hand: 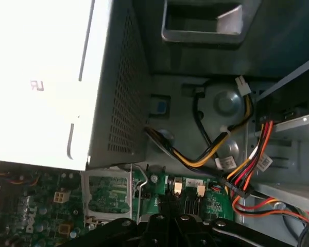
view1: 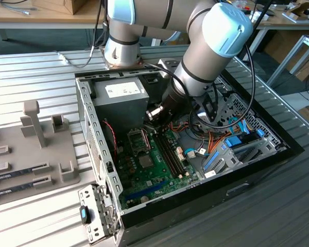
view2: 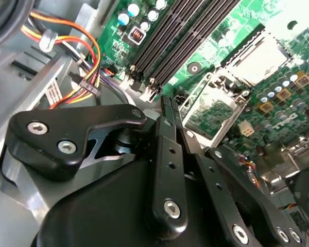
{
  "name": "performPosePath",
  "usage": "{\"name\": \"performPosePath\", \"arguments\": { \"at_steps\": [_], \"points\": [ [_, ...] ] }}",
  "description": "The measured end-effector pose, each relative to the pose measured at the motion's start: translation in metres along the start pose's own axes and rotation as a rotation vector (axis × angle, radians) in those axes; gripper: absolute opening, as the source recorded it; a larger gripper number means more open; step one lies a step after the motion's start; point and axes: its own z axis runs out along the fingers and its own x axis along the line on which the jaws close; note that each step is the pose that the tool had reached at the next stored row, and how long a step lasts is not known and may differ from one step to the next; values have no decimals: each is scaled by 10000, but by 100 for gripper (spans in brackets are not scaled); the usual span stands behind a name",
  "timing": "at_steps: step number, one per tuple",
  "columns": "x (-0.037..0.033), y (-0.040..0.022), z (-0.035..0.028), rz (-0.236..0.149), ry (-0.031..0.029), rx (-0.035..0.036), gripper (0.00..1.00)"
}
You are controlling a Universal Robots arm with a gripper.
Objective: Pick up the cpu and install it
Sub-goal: 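Install the first cpu locking lever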
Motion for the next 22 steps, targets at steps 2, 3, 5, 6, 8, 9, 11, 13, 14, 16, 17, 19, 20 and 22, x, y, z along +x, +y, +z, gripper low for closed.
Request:
{"name": "performPosePath", "arguments": {
  "at_steps": [2,3,5,6,8,9,11,13,14,16,17,19,20,22],
  "points": [
    [0,-1,0,-407,58,27,11],
    [0,-1,1,-678,96,45,11],
    [0,-1,1,-1096,154,69,11],
    [0,-1,0,-1264,177,74,11],
    [-4,-2,-2,-1599,218,59,11],
    [-12,-2,-1,-1732,219,-23,11],
    [-40,-5,-4,-1910,187,-288,11],
    [-57,-7,-6,-2006,164,-462,11],
    [-56,-6,-7,-2070,165,-506,11],
    [-57,-6,-6,-2163,172,-540,11],
    [-65,-8,-6,-2262,176,-597,11],
    [-89,-10,-9,-2336,95,-1004,11],
    [-98,-11,-10,-2358,54,-1201,11],
    [-102,-13,-11,-2413,-37,-1633,11]
  ]
}}
